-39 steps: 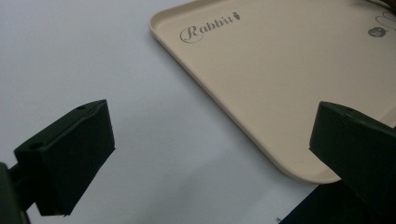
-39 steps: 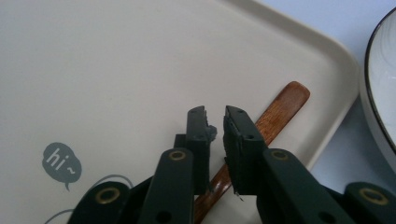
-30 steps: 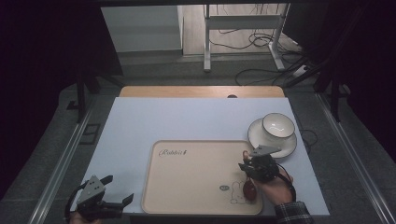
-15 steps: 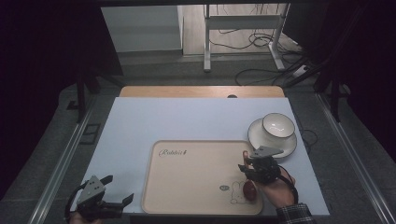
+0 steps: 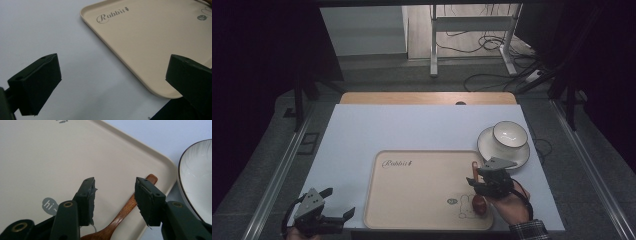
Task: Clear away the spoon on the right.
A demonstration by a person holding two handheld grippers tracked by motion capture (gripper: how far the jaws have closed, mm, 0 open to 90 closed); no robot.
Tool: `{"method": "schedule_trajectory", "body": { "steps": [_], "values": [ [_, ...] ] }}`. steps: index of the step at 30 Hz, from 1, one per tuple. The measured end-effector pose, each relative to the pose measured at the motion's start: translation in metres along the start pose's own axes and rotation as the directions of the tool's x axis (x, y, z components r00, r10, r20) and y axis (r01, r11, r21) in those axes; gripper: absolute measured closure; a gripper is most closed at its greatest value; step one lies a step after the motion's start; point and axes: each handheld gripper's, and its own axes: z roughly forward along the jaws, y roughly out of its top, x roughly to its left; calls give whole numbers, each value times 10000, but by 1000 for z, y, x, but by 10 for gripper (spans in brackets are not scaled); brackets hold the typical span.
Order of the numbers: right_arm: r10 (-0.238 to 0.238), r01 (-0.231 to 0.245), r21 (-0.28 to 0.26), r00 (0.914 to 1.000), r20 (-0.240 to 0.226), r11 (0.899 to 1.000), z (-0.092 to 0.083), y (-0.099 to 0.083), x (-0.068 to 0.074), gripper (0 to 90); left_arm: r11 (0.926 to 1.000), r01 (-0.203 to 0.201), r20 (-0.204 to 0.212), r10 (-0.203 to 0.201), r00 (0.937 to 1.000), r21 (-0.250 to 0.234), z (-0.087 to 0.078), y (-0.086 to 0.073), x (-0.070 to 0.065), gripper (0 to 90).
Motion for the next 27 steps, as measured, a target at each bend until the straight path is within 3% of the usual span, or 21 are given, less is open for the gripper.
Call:
{"method": "schedule_trajectory", "body": {
  "steps": [27],
  "values": [
    [-66, 79, -812, 9998, 164, 9967, -22, -11, 4, 297, 10000, 25, -21, -25, 10000, -18, 0, 0, 0, 0]
  ]
}}
